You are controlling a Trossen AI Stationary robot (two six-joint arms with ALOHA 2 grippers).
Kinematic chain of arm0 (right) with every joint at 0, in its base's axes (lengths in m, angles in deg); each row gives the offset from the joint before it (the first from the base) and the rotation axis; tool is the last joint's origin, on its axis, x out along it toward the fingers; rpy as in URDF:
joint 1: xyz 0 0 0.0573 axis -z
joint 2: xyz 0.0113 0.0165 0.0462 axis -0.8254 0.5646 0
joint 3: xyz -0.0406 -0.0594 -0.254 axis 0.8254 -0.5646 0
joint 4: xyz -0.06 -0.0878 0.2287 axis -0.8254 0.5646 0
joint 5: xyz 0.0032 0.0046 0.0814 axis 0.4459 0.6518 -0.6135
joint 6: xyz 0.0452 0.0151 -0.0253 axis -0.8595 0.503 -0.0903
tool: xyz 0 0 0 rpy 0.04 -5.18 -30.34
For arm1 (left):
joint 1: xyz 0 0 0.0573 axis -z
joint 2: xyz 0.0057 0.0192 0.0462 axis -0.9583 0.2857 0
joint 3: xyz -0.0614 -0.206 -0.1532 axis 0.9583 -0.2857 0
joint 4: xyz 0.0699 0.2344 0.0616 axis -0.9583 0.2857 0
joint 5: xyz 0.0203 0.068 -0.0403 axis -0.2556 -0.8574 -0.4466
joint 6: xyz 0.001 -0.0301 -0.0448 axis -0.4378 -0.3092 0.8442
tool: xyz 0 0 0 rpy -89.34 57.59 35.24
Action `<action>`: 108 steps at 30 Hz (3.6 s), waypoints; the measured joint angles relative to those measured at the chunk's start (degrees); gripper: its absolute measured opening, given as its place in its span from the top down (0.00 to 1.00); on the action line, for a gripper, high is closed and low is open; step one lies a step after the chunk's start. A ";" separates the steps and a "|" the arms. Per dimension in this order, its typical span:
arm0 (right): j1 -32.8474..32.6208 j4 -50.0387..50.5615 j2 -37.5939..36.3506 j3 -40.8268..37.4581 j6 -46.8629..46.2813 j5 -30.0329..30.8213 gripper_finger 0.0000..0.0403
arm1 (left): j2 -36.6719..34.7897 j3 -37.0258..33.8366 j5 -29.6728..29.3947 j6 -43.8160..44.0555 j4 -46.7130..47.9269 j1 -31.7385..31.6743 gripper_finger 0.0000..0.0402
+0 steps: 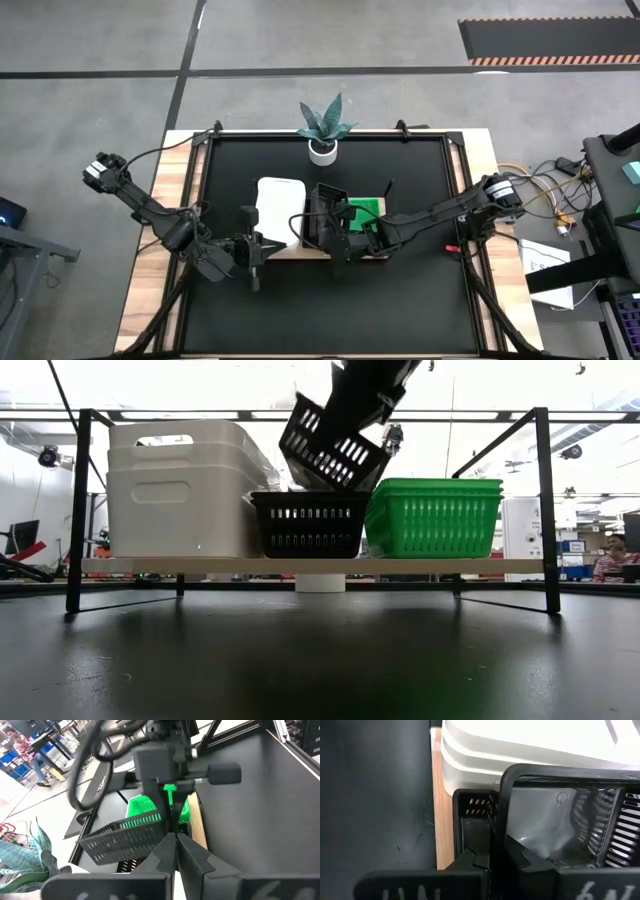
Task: Stack baskets on shelf by color
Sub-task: Stack the black bin on the top of the other black bins on the shelf, then return to Home Position
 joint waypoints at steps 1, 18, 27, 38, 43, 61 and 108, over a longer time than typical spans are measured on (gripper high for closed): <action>0.00 0.04 0.27 -0.02 0.00 -0.02 0.98 | 0.00 0.00 0.00 0.00 0.00 0.00 1.00; 0.37 0.04 1.16 -0.04 0.02 -0.02 0.98 | 0.00 0.00 0.00 0.00 0.09 0.00 1.00; 0.39 0.04 1.16 -0.04 0.63 -0.02 0.90 | 0.00 0.00 0.02 0.00 -0.01 0.00 1.00; 0.35 1.97 0.94 2.07 1.60 -0.03 0.71 | 0.00 0.00 0.00 0.00 0.00 0.00 1.00; 0.35 7.66 0.61 6.45 2.86 -0.02 0.68 | 0.00 0.00 0.00 0.00 0.04 0.00 1.00; -7.43 0.29 -14.32 -9.27 8.83 0.06 0.88 | -8.02 -12.60 0.67 -13.90 -16.11 3.67 1.00; -4.85 -60.03 -98.29 -83.14 47.44 -2.69 0.98 | -55.78 -57.09 0.24 -25.75 -55.17 3.31 1.00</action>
